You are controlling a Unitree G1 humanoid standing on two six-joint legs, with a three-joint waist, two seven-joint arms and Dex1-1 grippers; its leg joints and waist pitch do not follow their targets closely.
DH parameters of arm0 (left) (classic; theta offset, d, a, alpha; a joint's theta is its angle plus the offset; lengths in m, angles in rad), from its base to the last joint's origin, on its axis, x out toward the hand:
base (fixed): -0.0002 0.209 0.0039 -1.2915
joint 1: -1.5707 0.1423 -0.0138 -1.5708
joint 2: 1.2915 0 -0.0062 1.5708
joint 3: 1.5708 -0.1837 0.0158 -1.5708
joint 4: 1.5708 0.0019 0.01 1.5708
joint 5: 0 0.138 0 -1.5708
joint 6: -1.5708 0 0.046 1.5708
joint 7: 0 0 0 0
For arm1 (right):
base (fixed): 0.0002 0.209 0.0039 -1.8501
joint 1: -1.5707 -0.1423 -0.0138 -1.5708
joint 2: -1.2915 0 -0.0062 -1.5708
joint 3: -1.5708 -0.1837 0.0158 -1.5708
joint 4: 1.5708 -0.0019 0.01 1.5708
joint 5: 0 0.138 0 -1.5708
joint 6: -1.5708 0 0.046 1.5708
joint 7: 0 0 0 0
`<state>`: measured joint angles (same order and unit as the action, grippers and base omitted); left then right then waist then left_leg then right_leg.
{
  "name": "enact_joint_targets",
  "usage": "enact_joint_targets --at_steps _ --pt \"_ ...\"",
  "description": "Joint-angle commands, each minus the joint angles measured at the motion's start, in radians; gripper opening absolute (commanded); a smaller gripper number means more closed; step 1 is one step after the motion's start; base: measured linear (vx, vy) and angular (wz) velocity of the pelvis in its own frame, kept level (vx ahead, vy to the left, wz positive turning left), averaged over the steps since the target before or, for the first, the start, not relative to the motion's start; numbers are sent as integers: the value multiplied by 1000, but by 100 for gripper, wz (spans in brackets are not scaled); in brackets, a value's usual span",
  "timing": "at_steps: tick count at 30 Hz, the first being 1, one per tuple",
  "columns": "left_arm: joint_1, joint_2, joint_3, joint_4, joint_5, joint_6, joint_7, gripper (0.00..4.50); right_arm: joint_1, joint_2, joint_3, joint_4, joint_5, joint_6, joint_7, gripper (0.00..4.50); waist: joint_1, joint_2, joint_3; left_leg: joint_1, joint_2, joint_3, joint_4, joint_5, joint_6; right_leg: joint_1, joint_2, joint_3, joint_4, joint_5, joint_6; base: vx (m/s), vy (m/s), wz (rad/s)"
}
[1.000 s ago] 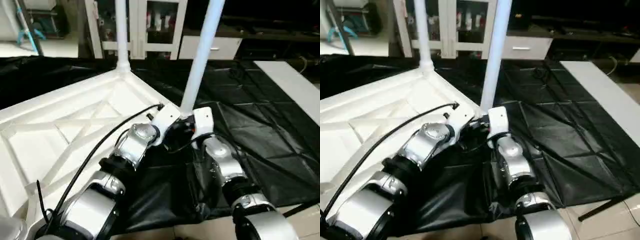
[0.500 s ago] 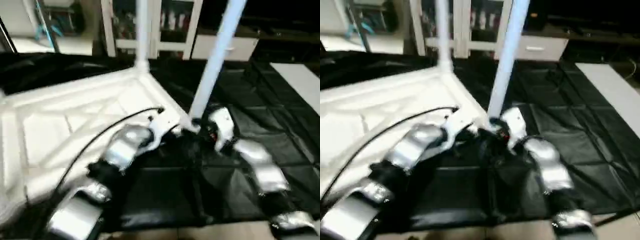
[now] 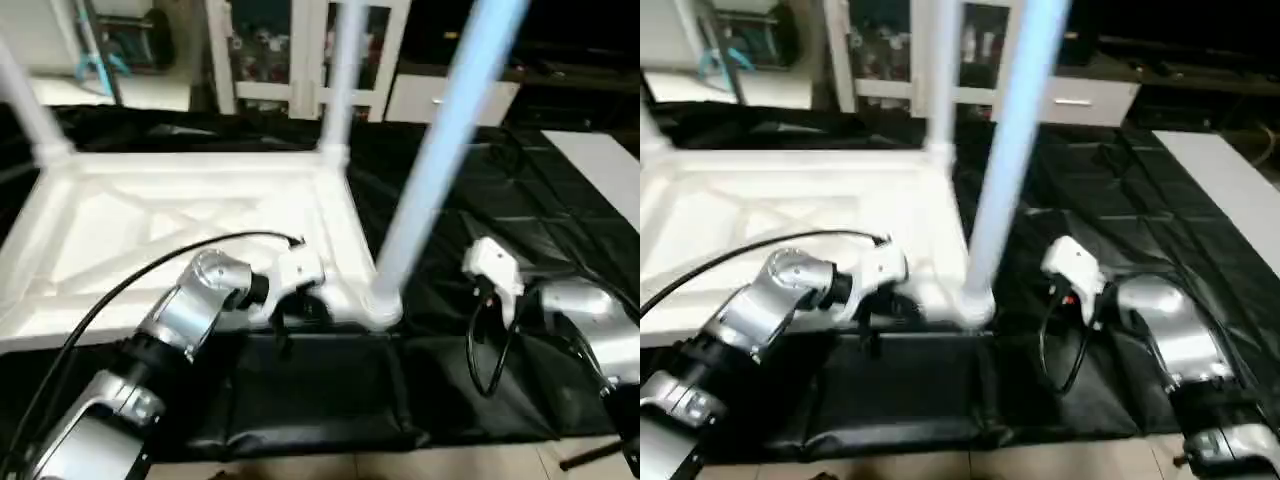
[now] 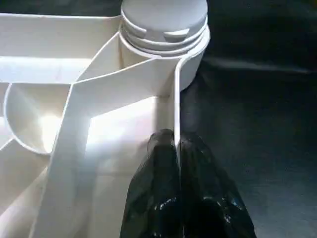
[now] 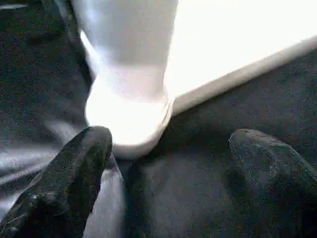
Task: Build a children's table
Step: Rotate leg to tighten
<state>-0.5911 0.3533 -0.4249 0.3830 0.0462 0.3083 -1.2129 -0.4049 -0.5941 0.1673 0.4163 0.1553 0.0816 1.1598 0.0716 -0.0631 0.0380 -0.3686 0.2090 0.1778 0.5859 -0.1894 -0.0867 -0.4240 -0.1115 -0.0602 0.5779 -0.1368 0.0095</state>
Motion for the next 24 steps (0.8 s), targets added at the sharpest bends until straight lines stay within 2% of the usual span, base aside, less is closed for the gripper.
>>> enact_joint_targets --at_steps 1,3,6,9,13,16,20,24 --pt "23 -9 -55 -15 -20 6 -55 0 -9 -7 17 -3 -1 -5 28 440 -3 -3 -53 14 22 9 -75 -275 56 42 -17 26 -54 -260 -224 0 0 0" --pt "22 -7 -59 -20 -19 1 -61 0 -13 -4 30 -15 13 18 73 440 -5 -2 -57 11 20 8 -74 -253 61 49 -16 26 -49 -231 -227 0 0 0" --pt "18 -7 -62 -22 -19 7 -79 0 -22 -10 57 -9 0 5 135 440 -4 -2 -58 10 19 10 -71 -226 77 53 -20 26 -47 -203 -238 0 0 0" --pt "13 -3 -66 -26 -18 12 -98 0 -44 -5 77 25 -13 -21 161 440 -1 -2 -58 10 20 10 -71 -223 71 54 -21 26 -47 -229 -234 0 0 0" --pt "11 -2 -69 -24 -19 12 -101 0 -56 0 83 42 -15 -34 182 440 4 -1 -55 14 21 9 -74 -266 54 50 -21 27 -53 -283 -222 0 0 0" --pt "12 1 -74 -25 -18 12 -103 0 -81 18 85 74 -18 -54 190 440 7 -2 -57 12 20 8 -74 -255 48 52 -21 27 -49 -265 -221 0 0 0" --pt "13 0 -75 -26 -16 14 -104 0 -88 26 89 84 -10 -53 206 440 9 -1 -60 13 19 9 -71 -222 57 54 -20 27 -43 -215 -233 0 0 0" --pt "11 -1 -75 -21 -12 13 -104 0 -87 32 94 89 -1 -54 231 404 10 -1 -60 11 18 10 -70 -208 66 57 -20 27 -42 -198 -243 0 0 0"
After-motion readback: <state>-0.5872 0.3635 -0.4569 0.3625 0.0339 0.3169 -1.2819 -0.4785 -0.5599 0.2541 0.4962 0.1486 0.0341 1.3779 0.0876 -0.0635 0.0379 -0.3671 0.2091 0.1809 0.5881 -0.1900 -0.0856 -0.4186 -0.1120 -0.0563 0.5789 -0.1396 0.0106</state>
